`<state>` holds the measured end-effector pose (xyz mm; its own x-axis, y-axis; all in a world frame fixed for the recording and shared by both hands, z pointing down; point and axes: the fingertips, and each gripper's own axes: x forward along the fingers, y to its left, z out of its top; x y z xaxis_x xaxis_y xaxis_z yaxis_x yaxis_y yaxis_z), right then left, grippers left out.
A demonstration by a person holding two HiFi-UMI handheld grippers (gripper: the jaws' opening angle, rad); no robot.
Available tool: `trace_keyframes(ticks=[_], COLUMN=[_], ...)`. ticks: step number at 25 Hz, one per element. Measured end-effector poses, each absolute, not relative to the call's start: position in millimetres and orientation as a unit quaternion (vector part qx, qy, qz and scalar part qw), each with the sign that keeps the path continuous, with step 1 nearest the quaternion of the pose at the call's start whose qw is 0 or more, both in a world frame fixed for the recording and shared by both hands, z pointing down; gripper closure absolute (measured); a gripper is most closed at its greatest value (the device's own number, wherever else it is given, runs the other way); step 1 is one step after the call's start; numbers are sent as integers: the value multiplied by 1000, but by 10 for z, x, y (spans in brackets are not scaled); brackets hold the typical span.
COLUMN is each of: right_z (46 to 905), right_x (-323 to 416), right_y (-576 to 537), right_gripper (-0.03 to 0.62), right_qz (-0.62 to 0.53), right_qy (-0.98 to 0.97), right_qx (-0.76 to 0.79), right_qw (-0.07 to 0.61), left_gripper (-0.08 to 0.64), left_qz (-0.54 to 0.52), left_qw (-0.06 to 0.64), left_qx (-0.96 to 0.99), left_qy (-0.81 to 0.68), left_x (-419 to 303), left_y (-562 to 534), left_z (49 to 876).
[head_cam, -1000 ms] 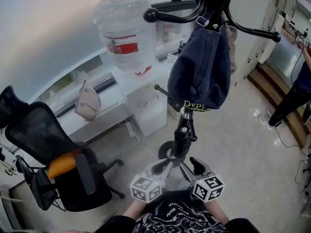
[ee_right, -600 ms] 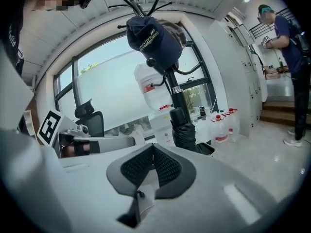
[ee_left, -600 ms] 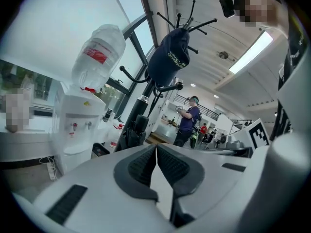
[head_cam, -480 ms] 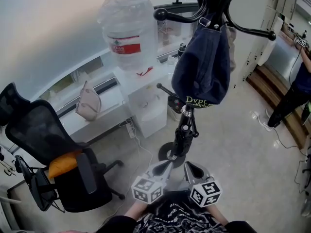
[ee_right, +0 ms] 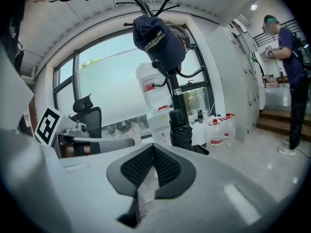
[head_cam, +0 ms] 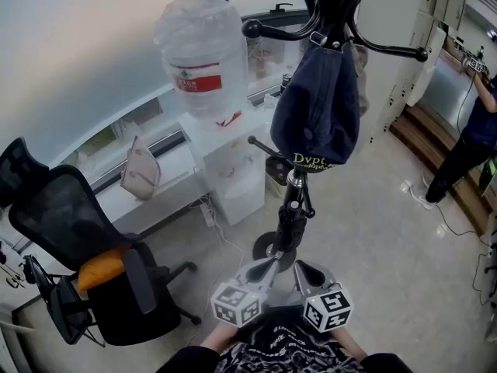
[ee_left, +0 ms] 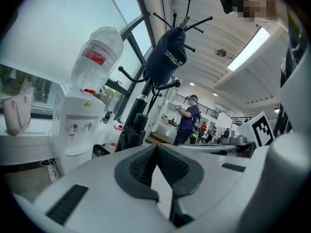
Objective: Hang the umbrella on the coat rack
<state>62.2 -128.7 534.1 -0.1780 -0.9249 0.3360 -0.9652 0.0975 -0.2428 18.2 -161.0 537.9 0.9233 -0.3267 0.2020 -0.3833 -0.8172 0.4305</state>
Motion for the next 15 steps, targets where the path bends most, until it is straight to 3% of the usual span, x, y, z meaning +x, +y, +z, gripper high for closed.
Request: trace_keyframes(ticks=[15], right_z=[5378], right_x=[631], right_y=[-1317], right_gripper=[588], right_qz=[205], right_qy=[-735], right_qx=[643], right_qw=[57], left_gripper=[549], left_qz=[80], left_qw=[213], left_qx=[957], left_qy=[-181], left_x=[209], left_y=[-1598], left_z=[5392])
